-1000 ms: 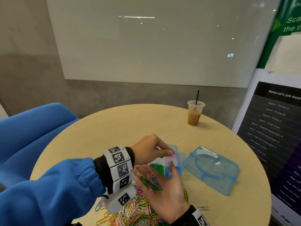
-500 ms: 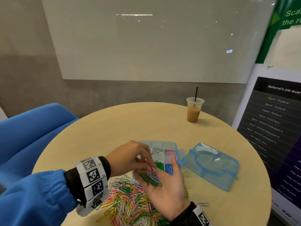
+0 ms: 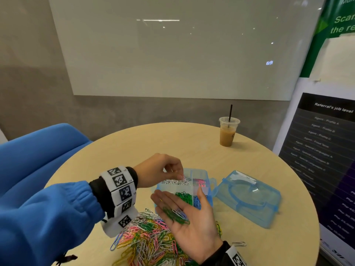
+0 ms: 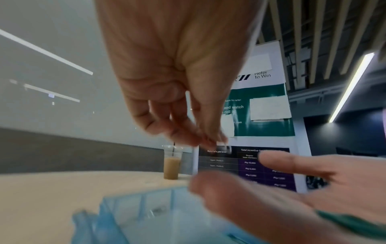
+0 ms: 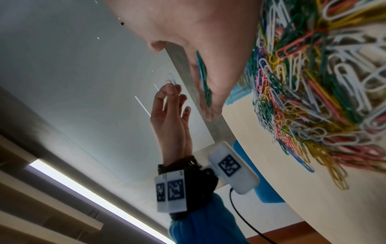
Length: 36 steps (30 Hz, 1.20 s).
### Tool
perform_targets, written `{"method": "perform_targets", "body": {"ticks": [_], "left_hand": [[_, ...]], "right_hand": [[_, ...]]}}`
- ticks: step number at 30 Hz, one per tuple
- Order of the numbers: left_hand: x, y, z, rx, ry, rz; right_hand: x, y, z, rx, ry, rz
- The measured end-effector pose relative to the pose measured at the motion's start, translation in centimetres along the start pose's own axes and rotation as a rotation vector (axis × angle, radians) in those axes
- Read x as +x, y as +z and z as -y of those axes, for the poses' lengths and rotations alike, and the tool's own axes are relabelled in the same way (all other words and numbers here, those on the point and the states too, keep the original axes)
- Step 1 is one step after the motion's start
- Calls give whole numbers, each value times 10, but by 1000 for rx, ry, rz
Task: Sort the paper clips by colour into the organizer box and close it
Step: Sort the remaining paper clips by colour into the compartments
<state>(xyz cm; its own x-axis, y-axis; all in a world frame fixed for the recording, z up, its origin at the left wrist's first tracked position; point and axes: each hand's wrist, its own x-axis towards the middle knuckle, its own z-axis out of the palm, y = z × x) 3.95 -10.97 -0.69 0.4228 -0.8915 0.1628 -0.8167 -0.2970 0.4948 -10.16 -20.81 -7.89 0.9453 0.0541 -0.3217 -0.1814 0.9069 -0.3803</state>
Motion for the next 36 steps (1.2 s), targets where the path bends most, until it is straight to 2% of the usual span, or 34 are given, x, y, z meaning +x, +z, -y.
{"method": "perform_targets", "body": {"ticks": [4, 7, 9, 11, 13, 14, 18, 21, 25, 30, 33, 36], "left_hand": [[10, -9, 12, 138, -143, 154], [6, -6, 17, 215, -177, 234], [7, -3, 21, 242, -189, 182], [14, -4, 26, 251, -206, 60], [25, -5, 32, 230, -226, -12], [30, -6, 36, 214, -240, -2], [45, -6, 45, 111, -305, 174], [55, -6, 42, 42, -280, 145], [69, -3, 25, -64, -308, 196], [72, -7, 18, -311, -411, 69], [55, -16, 13, -355, -407, 178], [32, -19, 14, -175, -346, 281]], "right_hand": [[3, -3, 1, 6, 10, -4], [5, -3, 0, 7, 17, -4], [7, -3, -1, -6, 29, -2], [7, -2, -1, -23, 37, -6], [7, -2, -1, -26, 38, -13], [7, -2, 0, -25, 39, -15], [9, -1, 1, -20, 51, -17], [11, -2, 1, -38, 56, -16], [11, -3, 2, -21, 56, -22], [10, -3, 2, -25, 43, -31], [9, -3, 2, -26, 42, -27], [6, -2, 2, -9, 39, -22]]}}
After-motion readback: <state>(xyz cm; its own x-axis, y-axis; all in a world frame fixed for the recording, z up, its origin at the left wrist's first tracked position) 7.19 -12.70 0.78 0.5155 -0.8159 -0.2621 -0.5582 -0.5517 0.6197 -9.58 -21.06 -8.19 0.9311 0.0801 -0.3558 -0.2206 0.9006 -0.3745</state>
